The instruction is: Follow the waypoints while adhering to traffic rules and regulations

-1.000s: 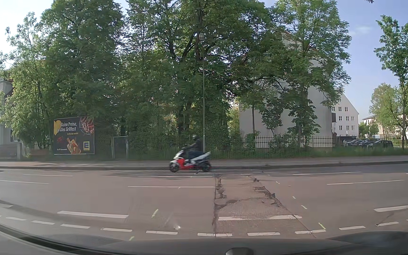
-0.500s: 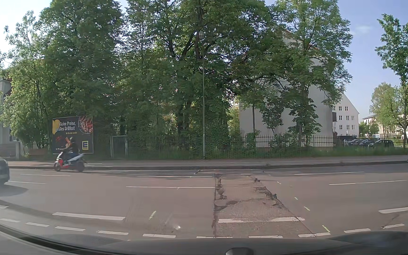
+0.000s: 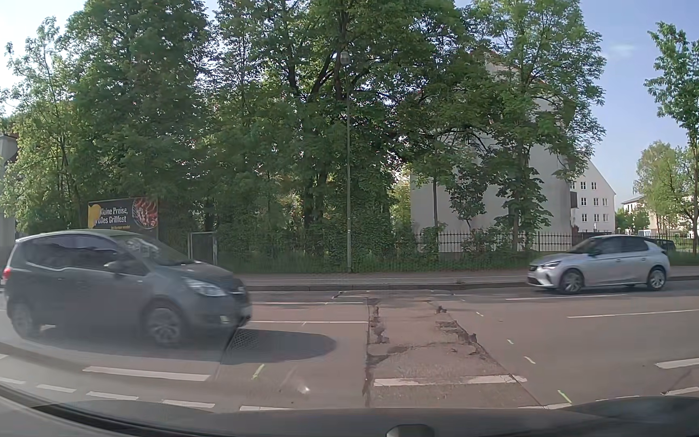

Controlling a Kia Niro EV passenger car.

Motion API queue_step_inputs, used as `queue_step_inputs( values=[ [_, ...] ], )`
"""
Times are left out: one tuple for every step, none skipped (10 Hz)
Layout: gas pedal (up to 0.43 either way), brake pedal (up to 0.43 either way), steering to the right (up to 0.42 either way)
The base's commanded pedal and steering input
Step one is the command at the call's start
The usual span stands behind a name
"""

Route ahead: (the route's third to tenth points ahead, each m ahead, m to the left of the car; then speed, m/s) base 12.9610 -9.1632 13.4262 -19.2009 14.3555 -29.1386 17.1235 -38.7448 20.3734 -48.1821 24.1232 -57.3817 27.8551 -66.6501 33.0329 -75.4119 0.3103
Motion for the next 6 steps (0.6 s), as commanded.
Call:
queue_step_inputs(
  values=[
    [0.000,0.000,0.003],
    [0.000,0.000,0.002],
    [0.000,0.000,0.003],
    [0.000,0.000,0.003],
    [0.000,0.000,0.002],
    [0.000,0.000,0.002]
  ],
)
